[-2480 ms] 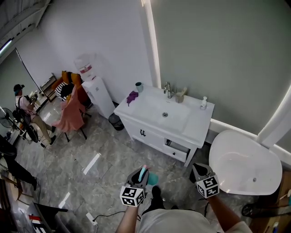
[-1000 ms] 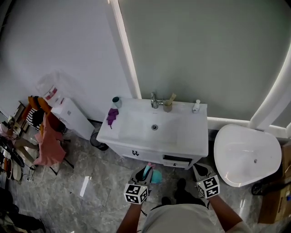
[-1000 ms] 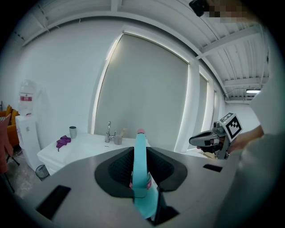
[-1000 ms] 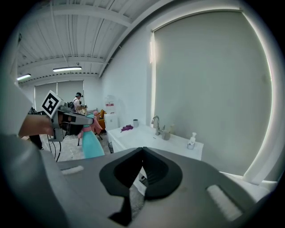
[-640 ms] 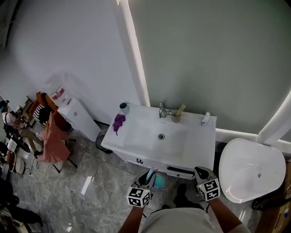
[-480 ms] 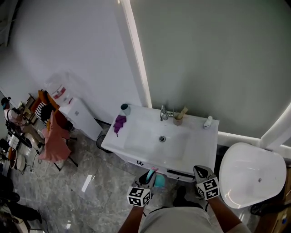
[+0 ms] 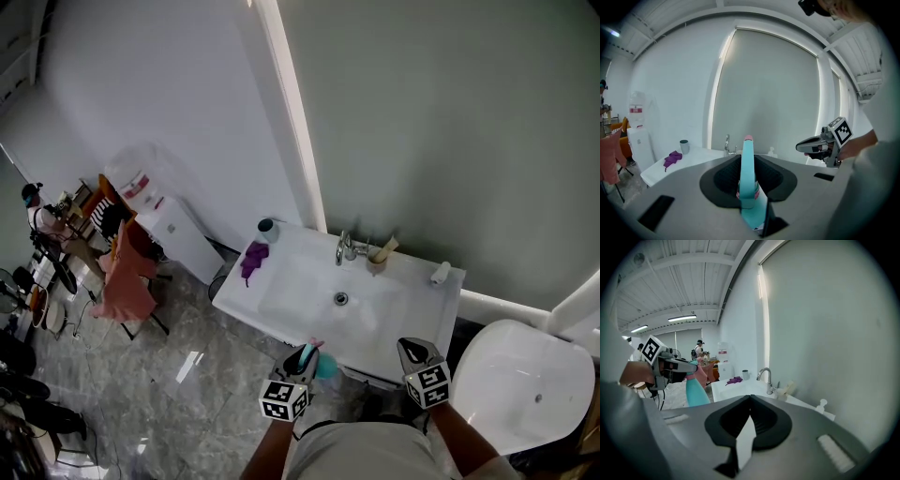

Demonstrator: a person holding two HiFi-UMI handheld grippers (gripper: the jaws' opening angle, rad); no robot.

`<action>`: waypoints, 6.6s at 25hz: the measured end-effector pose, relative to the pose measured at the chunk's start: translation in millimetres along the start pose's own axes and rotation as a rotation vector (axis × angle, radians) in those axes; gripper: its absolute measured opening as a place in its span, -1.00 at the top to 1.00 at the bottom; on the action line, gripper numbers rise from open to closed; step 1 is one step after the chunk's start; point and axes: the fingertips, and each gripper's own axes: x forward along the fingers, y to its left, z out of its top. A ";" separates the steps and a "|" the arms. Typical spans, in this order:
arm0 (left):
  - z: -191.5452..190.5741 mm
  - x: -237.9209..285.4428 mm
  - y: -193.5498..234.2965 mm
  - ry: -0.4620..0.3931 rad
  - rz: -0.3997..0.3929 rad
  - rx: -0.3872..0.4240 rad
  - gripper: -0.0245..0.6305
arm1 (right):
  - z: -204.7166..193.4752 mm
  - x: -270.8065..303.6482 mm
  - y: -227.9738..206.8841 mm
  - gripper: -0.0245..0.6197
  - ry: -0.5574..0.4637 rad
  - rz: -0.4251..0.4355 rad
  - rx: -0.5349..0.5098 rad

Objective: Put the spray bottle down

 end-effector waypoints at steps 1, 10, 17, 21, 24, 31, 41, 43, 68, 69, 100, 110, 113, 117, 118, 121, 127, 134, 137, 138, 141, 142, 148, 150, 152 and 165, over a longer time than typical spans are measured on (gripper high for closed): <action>2.4 4.7 0.6 -0.003 0.008 0.000 0.67 | 1.0 3.6 -4.3 0.89 -0.001 0.007 -0.003; 12.6 30.2 5.4 -0.012 0.052 -0.034 0.67 | 11.4 24.9 -28.8 0.89 -0.004 0.040 0.003; 27.4 50.1 21.5 -0.011 0.049 -0.026 0.67 | 21.9 45.3 -38.3 0.89 0.000 0.034 0.015; 34.0 66.9 39.2 -0.011 0.029 -0.021 0.67 | 30.0 64.5 -42.2 0.89 -0.002 0.012 0.014; 40.1 78.5 53.6 -0.007 0.008 -0.020 0.67 | 35.6 75.9 -43.2 0.89 -0.002 -0.011 0.021; 66.4 116.8 93.6 0.006 -0.053 0.035 0.67 | 48.1 103.4 -49.5 0.89 0.014 -0.068 0.041; 80.0 182.5 141.9 0.026 -0.122 0.114 0.67 | 61.1 132.9 -68.1 0.89 0.037 -0.156 0.059; 80.4 198.1 149.1 0.030 -0.136 0.135 0.67 | 59.2 137.6 -72.3 0.89 0.049 -0.175 0.072; 61.0 419.8 188.6 0.063 -0.290 0.325 0.67 | 37.8 177.8 -58.2 0.89 0.119 -0.352 0.230; 58.9 426.0 188.0 0.066 -0.294 0.328 0.67 | 36.2 178.6 -58.1 0.89 0.121 -0.357 0.237; 15.4 478.9 200.0 0.109 -0.336 0.343 0.42 | 9.8 189.9 -45.7 0.89 0.178 -0.422 0.305; 27.7 461.2 197.9 0.099 -0.334 0.327 0.29 | 8.6 176.6 -45.0 0.89 0.164 -0.446 0.309; 33.6 447.6 199.7 0.096 -0.329 0.327 0.29 | 12.1 175.0 -41.5 0.89 0.147 -0.447 0.309; 39.4 422.6 203.1 0.100 -0.311 0.328 0.29 | 12.1 171.8 -33.9 0.89 0.140 -0.436 0.302; 42.0 415.6 204.3 0.096 -0.306 0.327 0.29 | 13.0 171.1 -32.0 0.89 0.137 -0.434 0.304; 49.4 392.9 206.6 0.086 -0.290 0.315 0.29 | 16.4 166.9 -27.3 0.89 0.127 -0.434 0.301; 57.0 343.2 204.0 0.098 -0.262 0.274 0.33 | 24.9 159.2 -24.1 0.89 0.103 -0.425 0.274; 78.8 291.7 179.2 0.064 -0.253 0.257 0.45 | 46.8 146.4 -35.7 0.89 0.065 -0.383 0.215; 92.8 269.3 167.0 0.040 -0.234 0.231 0.52 | 52.8 144.4 -39.3 0.89 0.063 -0.347 0.189; 96.6 261.9 163.3 0.033 -0.226 0.225 0.54 | 55.4 144.2 -40.4 0.89 0.059 -0.335 0.181; 104.3 239.9 153.3 0.018 -0.203 0.205 0.58 | 63.5 142.5 -44.1 0.89 0.041 -0.300 0.163; 105.9 231.9 150.6 0.017 -0.195 0.201 0.59 | 66.3 141.3 -45.3 0.89 0.034 -0.289 0.162; 119.1 185.3 139.6 0.000 -0.150 0.151 0.66 | 91.0 130.1 -56.0 0.89 -0.014 -0.243 0.148; 123.2 172.3 138.2 -0.012 -0.140 0.140 0.69 | 98.4 125.6 -58.3 0.89 -0.030 -0.229 0.152; 128.0 161.2 137.4 -0.022 -0.130 0.139 0.73 | 105.8 120.0 -61.2 0.89 -0.045 -0.220 0.152; 156.6 114.7 142.2 -0.117 -0.039 0.132 0.83 | 128.2 93.9 -84.4 0.89 -0.094 -0.232 0.104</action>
